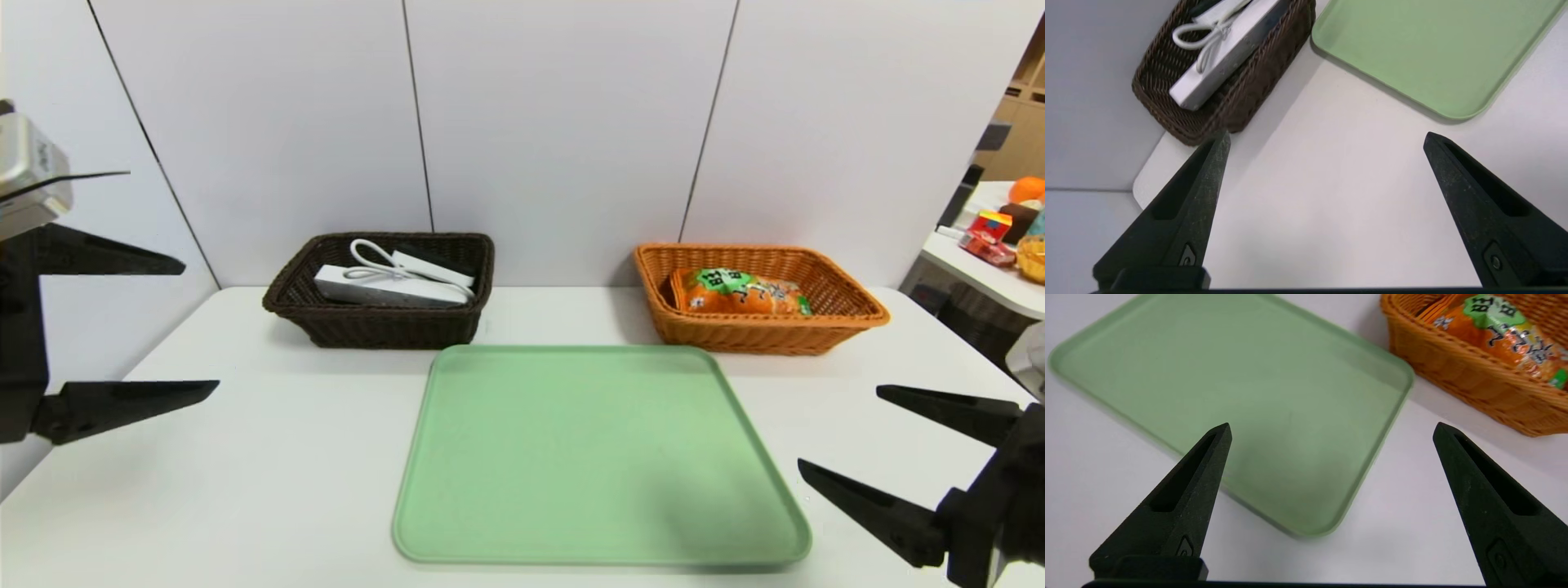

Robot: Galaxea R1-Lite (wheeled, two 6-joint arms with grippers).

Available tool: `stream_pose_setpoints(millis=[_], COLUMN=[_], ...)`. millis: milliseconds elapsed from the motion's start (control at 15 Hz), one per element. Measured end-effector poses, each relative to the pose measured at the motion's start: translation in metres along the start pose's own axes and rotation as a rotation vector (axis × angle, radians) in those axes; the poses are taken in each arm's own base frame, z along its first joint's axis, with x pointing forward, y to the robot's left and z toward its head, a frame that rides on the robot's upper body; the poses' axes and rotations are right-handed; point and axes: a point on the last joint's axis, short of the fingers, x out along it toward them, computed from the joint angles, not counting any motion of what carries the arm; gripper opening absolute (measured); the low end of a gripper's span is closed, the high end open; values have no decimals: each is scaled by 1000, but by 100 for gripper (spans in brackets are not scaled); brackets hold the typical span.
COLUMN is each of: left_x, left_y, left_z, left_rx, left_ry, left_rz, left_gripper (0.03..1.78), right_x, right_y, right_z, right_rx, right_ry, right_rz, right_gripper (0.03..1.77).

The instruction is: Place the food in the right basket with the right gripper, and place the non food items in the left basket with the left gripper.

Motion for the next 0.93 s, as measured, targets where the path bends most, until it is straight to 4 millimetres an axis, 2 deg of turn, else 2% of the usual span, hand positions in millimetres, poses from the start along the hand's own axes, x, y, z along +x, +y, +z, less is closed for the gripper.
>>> stream_pose_setpoints(millis=[400,933], left_x=[-20,-57], left_y=[-44,-100], left_z=[-36,-74], left_rx=[-189,-377], left_ry=[-21,-77], left_rz=[178,417], left_gripper=[169,169], right_x=[1,-24], right_y=[-21,-29], right_z=[13,16], right_rx=[34,24], right_ry=[-53,-111], right_rz=[-174,-332], right_gripper=[170,170])
